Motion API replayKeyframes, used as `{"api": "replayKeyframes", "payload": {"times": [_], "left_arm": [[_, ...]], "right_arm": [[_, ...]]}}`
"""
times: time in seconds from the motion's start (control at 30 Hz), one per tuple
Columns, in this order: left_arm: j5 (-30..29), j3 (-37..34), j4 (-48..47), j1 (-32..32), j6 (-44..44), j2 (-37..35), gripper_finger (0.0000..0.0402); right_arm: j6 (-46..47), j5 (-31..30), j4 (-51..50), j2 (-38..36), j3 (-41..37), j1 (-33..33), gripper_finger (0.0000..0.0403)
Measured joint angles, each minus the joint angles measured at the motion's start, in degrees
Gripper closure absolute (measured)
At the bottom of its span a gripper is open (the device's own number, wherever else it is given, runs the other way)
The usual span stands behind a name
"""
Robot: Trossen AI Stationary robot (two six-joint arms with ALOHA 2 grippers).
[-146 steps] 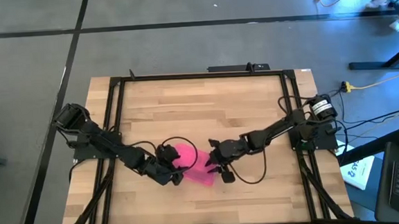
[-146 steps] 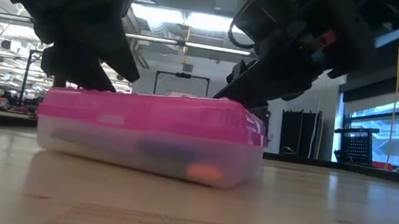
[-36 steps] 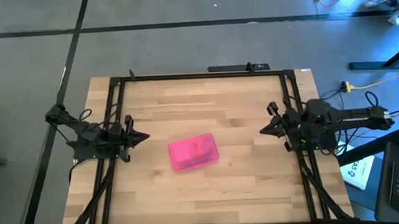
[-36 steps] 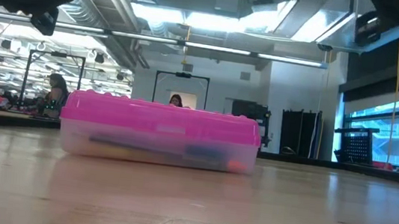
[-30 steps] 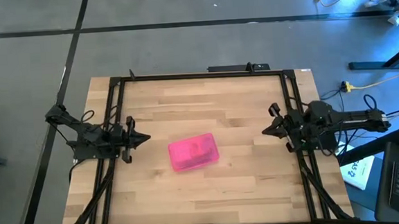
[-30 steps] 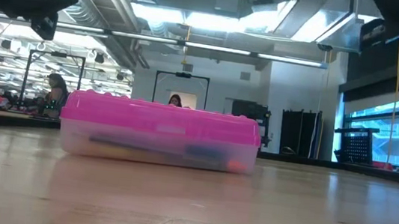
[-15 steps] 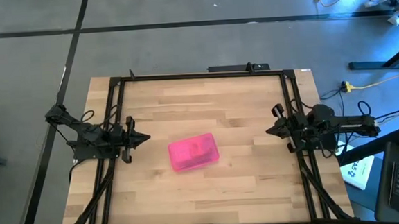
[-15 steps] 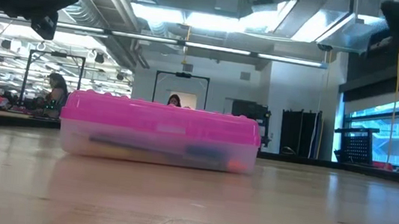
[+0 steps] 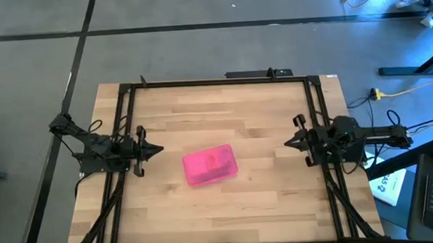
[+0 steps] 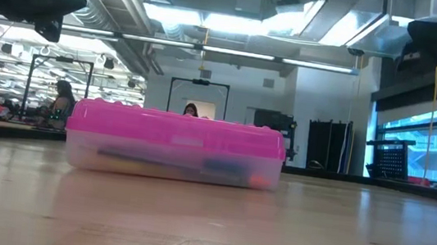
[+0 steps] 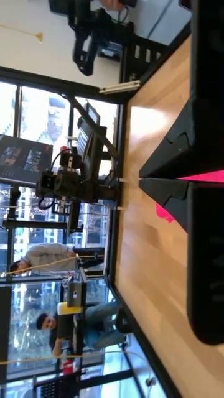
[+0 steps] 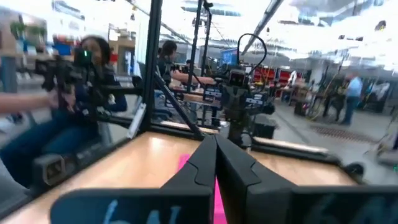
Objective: Pack school essentials
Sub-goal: Return to Home Position
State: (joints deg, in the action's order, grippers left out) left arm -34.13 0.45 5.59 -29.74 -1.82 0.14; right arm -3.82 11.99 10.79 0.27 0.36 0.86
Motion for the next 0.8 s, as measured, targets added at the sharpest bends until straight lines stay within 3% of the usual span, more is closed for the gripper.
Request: {"api": "replayKeyframes", "payload": {"times": [0.23,0.47,0.8], "left_arm": [[-0.1,0.0,0.0,0.0,1.0,0.0,0.0391],[-1.6,0.0,-0.2,0.0,1.1,0.0,0.0378],[-1.6,0.0,-0.2,0.0,1.0,0.0,0.0366]], "right_arm": [[-8.7,-2.7,-0.3,0.0,0.0,0.0,0.0390],[-6.3,-10.9,-4.0,0.0,0.0,0.0,0.0390],[-2.4,-12.0,-8.2,0.0,0.0,0.0,0.0389]]}}
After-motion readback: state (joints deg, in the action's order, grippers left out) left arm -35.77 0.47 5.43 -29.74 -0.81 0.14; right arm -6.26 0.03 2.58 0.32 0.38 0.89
